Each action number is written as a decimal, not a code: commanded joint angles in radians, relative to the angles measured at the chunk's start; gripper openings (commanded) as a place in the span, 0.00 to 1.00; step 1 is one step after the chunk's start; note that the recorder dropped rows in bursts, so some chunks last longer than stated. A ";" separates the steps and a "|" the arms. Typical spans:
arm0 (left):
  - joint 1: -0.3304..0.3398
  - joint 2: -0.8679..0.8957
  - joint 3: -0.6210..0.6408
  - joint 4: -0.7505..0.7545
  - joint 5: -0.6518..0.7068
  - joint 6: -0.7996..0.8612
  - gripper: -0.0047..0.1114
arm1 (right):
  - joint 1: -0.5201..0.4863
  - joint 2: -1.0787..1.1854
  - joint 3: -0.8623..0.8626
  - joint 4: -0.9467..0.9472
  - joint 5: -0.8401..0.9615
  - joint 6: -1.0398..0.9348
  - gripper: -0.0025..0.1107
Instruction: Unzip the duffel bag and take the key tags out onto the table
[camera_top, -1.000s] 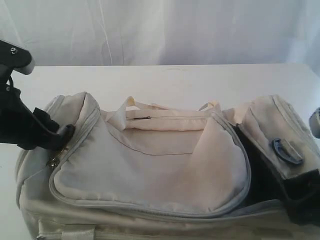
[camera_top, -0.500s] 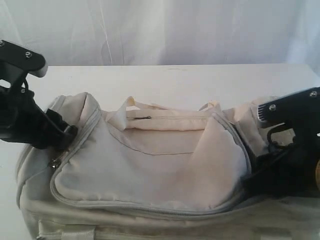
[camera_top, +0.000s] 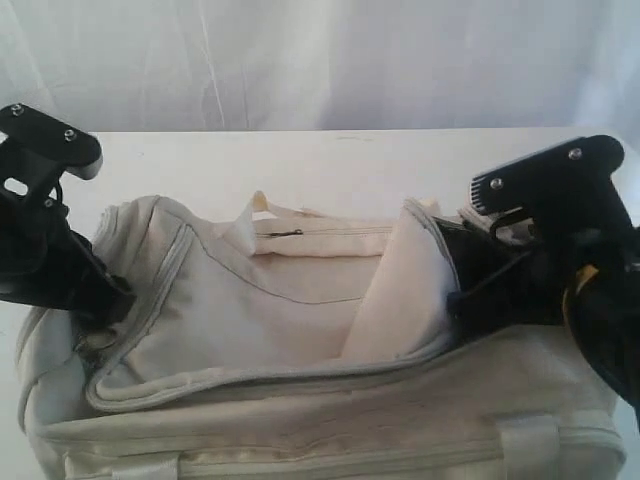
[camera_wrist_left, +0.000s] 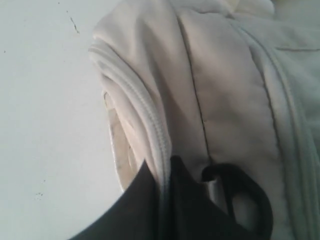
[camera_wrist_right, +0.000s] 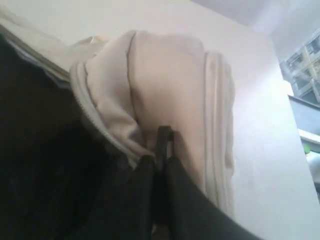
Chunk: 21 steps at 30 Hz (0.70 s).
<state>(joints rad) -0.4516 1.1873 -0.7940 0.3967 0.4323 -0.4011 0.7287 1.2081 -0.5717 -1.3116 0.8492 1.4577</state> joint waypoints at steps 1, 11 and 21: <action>0.004 -0.006 0.000 -0.118 0.124 0.070 0.04 | -0.100 0.105 -0.061 -0.207 -0.101 0.118 0.02; -0.082 -0.199 0.003 -0.416 0.203 0.269 0.04 | -0.361 0.331 -0.330 -0.433 -0.392 0.247 0.02; -0.170 -0.308 0.003 -0.519 0.251 0.282 0.04 | -0.484 0.510 -0.551 -0.433 -0.530 0.240 0.02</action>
<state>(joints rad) -0.5925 0.9146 -0.7881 -0.0660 0.6621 -0.1426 0.2701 1.6884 -1.0769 -1.7153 0.3277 1.6910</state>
